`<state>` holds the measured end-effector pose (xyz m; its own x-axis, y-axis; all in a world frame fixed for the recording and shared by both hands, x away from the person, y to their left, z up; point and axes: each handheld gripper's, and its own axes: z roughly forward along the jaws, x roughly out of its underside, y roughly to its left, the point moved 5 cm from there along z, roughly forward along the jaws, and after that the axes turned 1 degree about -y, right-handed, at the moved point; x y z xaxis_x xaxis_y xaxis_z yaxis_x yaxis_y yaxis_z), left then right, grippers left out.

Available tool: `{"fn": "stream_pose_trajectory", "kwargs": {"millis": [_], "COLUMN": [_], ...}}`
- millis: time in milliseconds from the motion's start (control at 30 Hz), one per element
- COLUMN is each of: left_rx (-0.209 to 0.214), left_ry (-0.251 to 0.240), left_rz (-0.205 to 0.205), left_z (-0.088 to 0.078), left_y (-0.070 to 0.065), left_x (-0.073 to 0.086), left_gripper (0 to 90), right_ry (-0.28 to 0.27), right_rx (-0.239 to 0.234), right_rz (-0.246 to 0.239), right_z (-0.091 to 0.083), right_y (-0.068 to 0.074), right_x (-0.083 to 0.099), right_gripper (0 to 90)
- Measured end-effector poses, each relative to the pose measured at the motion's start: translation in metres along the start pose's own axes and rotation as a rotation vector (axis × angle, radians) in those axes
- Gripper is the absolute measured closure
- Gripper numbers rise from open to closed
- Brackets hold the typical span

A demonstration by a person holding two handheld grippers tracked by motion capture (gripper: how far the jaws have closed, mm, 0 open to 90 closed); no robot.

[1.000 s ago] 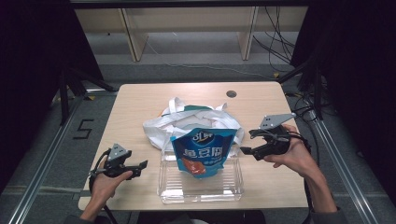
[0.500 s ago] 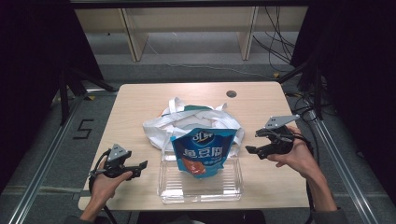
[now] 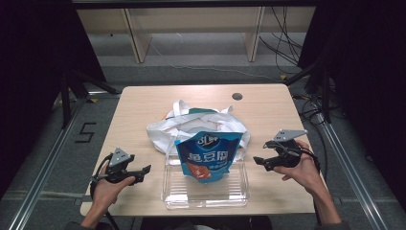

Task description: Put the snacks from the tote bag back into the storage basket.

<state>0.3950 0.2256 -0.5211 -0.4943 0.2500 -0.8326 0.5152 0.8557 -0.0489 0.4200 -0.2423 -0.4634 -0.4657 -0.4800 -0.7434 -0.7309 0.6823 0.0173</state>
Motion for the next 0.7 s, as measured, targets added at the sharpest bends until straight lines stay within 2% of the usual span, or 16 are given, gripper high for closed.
{"fn": "stream_pose_trajectory", "kwargs": {"millis": [167,200,300,400,433,467,533,633,667,700], "left_rx": [0.006,0.006,0.002,0.004,0.003,0.003,0.002,0.005,0.005,0.005], "left_ry": [0.012,0.013,0.015,0.017,0.008,0.006,0.011,0.012,0.013,0.013], "left_rz": [0.007,0.008,0.015,0.018,0.029,0.006,0.022,0.004,0.007,0.007], "left_z": [0.001,0.001,0.001,0.000,0.000,0.000,0.000,0.001,0.001,0.001], "left_y": [0.000,0.000,-0.001,-0.001,0.000,-0.001,0.000,-0.001,-0.001,-0.001], "left_x": [0.001,0.001,0.001,0.001,0.000,0.001,0.001,0.002,0.002,0.002], "left_gripper": [20.1,20.1,20.1,20.1,20.1,20.0,20.1,20.0,20.1,20.1], "right_ry": [-0.018,-0.028,-0.044,-0.051,-0.043,-0.042,-0.040,-0.050,-0.041,-0.058], "right_rx": [0.019,0.030,0.052,0.054,0.055,0.051,0.051,0.058,0.047,0.059], "right_rz": [0.034,0.057,0.050,0.075,0.104,0.091,0.109,0.102,0.125,0.133], "right_z": [0.000,0.000,-0.001,-0.001,-0.001,-0.001,0.000,0.001,0.000,0.001], "right_y": [-0.002,-0.001,-0.004,-0.005,-0.002,-0.003,0.000,-0.001,0.001,0.001], "right_x": [0.013,0.015,0.020,0.025,0.027,0.029,0.034,0.038,0.040,0.041], "right_gripper": [20.1,20.1,20.2,20.2,20.0,20.1,20.1,20.1,20.2,20.2]}}
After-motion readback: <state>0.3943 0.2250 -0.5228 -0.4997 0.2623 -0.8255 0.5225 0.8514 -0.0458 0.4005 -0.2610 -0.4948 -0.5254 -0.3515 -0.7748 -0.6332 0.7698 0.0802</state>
